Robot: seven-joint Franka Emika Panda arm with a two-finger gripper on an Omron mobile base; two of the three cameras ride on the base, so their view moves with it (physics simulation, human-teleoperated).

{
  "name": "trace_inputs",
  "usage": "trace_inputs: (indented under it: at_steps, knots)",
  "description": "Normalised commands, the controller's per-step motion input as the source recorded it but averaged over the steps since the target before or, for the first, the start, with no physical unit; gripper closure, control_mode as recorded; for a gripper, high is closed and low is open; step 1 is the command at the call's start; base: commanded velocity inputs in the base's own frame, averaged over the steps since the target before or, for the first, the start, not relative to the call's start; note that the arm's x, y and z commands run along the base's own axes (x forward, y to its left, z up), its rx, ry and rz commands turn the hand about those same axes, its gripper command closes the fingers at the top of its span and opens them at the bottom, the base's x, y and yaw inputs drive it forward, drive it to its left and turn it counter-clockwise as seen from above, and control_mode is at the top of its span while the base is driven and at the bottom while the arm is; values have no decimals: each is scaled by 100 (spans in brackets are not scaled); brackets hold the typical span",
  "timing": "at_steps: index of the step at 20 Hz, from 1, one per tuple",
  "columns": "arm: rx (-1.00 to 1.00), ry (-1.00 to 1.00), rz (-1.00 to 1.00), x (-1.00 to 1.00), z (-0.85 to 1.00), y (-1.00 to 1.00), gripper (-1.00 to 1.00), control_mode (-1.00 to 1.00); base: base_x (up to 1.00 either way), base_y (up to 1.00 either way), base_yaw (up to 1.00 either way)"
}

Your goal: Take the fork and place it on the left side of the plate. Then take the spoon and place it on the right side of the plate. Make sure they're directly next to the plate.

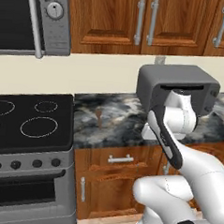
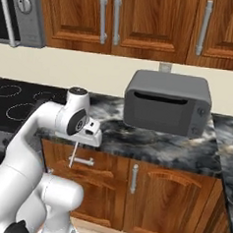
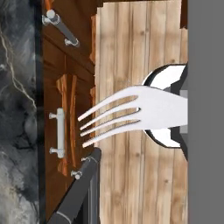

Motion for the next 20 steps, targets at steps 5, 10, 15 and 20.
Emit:
trace_inputs:
  at_steps: [5, 10, 15, 20]
  knots:
    - [0, 0, 0, 0, 0, 0, 100, 100, -10, 35, 47]
    - [0, 0, 0, 0, 0, 0, 100, 100, 17, 34, 76]
    - [0, 0, 0, 0, 0, 0, 100, 100, 0, 12, 86]
    - [0, 0, 0, 0, 0, 0, 100, 100, 0, 3, 91]
